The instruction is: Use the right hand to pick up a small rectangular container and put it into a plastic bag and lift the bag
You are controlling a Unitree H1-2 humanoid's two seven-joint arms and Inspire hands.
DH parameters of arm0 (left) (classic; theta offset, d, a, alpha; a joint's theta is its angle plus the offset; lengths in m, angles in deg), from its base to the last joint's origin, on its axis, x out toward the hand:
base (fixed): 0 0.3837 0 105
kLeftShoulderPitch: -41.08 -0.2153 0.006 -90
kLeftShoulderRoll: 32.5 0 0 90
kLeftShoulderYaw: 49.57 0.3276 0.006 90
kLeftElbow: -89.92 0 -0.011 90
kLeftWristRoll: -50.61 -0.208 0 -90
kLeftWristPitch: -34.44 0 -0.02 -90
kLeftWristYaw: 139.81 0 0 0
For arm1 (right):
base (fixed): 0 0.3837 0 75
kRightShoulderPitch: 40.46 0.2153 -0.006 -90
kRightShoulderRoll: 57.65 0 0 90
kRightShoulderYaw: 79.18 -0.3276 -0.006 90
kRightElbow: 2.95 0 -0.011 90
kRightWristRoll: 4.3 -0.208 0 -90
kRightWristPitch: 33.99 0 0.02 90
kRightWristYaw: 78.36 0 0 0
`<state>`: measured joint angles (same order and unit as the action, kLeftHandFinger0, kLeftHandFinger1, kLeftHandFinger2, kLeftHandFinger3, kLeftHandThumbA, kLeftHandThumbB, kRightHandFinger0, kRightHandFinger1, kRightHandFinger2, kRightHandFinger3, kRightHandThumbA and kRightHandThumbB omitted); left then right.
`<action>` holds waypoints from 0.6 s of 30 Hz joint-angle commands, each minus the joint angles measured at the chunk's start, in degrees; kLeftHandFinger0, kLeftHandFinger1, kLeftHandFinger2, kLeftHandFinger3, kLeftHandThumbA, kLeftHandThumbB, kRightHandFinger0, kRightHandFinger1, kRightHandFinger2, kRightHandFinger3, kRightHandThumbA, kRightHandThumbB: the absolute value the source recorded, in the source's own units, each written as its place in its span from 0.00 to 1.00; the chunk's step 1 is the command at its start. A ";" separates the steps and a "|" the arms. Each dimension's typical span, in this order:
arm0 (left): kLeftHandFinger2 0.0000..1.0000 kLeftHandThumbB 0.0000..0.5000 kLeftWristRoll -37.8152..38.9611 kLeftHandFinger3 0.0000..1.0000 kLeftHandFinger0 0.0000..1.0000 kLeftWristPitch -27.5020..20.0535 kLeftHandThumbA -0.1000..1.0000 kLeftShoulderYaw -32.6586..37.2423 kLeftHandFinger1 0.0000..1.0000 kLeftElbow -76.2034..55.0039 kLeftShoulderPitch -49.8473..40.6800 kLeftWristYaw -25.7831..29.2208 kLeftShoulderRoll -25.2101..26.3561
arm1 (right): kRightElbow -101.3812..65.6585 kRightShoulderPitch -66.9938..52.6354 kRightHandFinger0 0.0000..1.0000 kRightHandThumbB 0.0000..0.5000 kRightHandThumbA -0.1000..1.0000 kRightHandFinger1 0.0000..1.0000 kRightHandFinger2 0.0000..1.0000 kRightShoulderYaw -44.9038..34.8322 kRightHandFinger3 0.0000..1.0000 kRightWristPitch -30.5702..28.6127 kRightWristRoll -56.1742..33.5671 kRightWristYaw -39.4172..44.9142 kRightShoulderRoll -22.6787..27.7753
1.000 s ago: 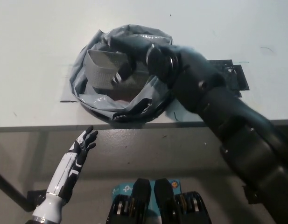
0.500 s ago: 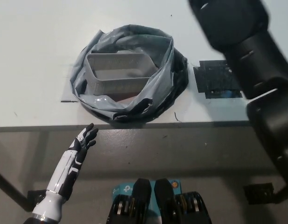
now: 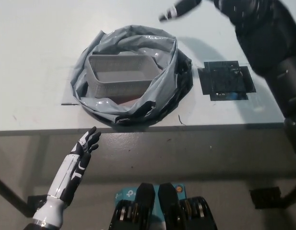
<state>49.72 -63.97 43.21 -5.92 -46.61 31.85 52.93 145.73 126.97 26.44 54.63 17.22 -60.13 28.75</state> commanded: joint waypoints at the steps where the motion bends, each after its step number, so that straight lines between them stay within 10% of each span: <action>1: 1.00 0.44 -0.66 1.00 1.00 -2.09 0.98 0.49 1.00 -0.64 0.45 -0.91 0.96 | 4.36 1.85 1.00 0.98 0.94 1.00 1.00 1.64 1.00 -0.87 2.20 -5.92 -0.28; 18: 1.00 0.45 -1.27 1.00 1.00 -2.74 0.98 1.27 1.00 -1.27 -1.80 -0.52 0.87 | 13.82 -0.90 1.00 1.00 0.94 1.00 1.00 0.69 1.00 0.83 0.07 -11.01 -7.01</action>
<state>49.27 -64.45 44.31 -5.92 -48.48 31.85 53.10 158.96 122.59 28.34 55.05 18.70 -67.70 22.29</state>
